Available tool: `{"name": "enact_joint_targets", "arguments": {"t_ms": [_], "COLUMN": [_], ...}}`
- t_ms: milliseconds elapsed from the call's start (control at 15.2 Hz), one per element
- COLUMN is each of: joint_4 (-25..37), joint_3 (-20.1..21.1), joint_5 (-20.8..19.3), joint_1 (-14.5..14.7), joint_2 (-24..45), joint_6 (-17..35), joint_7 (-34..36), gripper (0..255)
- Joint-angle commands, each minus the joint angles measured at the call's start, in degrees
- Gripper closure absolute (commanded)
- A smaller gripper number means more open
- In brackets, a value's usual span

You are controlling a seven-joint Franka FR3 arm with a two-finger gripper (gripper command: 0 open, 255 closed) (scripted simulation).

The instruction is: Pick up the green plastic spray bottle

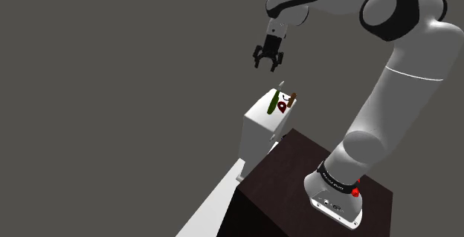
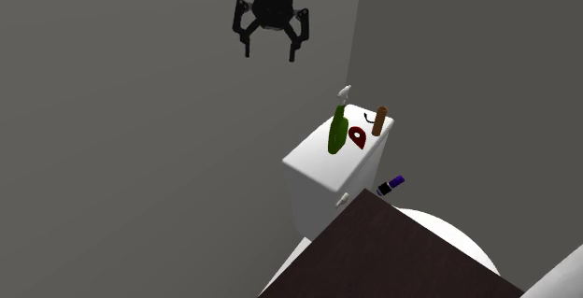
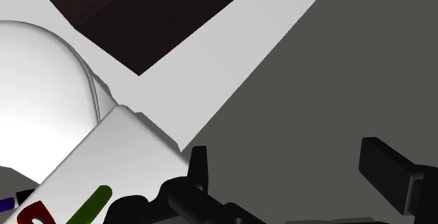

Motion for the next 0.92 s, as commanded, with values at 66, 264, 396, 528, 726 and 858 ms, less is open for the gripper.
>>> {"name": "enact_joint_targets", "arguments": {"t_ms": [66,264,396,528,726,858], "joint_4": [4.8,9.8,13.2,16.8,22.4,26.2], "joint_3": [-1.3,-2.2,-2.7,-3.2,-3.7,-3.6], "joint_5": [2.0,4.1,5.4,6.8,8.7,9.7], "joint_1": [-2.1,-4.4,-6.0,-7.8,-10.7,-13.0], "joint_2": [6.1,12.2,16.1,20.1,26.0,29.9], "joint_6": [-0.5,-1.3,-1.9,-2.7,-4.0,-5.0], "joint_7": [0.7,1.6,2.3,3.1,4.6,5.9], "gripper": [0,0,0,0,0,0]}}
